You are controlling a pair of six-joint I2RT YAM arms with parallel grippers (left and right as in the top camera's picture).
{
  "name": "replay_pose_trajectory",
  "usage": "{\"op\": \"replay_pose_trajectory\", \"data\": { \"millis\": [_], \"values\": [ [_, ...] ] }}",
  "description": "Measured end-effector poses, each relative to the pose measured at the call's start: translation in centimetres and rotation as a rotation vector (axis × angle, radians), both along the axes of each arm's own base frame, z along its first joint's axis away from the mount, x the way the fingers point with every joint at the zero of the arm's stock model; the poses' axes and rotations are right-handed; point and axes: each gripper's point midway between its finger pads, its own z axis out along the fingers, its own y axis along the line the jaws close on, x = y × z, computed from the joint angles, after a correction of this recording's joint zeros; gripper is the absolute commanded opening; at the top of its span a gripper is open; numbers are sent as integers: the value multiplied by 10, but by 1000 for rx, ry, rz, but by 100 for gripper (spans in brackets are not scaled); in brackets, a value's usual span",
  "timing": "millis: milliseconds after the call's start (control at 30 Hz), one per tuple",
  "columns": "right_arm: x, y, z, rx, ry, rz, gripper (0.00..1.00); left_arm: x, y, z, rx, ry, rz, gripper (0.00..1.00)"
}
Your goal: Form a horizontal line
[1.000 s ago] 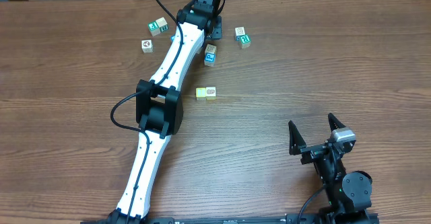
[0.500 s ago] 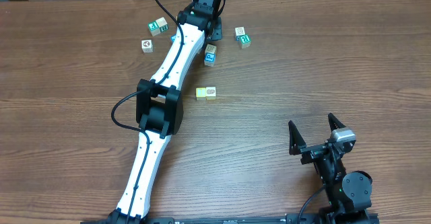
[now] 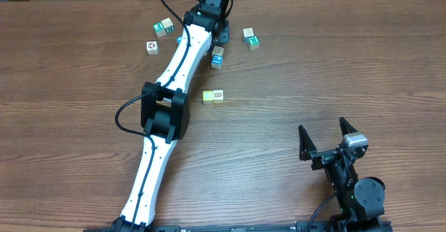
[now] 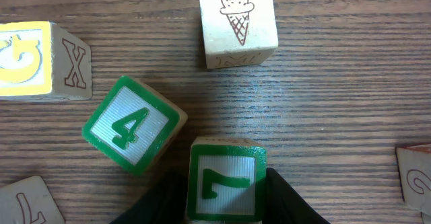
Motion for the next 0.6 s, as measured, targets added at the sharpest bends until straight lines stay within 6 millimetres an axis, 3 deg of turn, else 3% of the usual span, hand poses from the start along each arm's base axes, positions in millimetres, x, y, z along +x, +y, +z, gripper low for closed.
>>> {"op": "replay_pose_trajectory", "data": {
  "millis": [333,433,500,600],
  "values": [
    [0,0,0,0,0,0,100,0,0,0,0,0,0,33],
    [0,0,0,0,0,0,100,-1,0,1,2,4,-1,63],
    [0,0,0,0,0,0,100,-1,0,6,-2,-1,2,73],
    [0,0,0,0,0,0,100,3,1,20,-8,-21,3,78]
  ]
}}
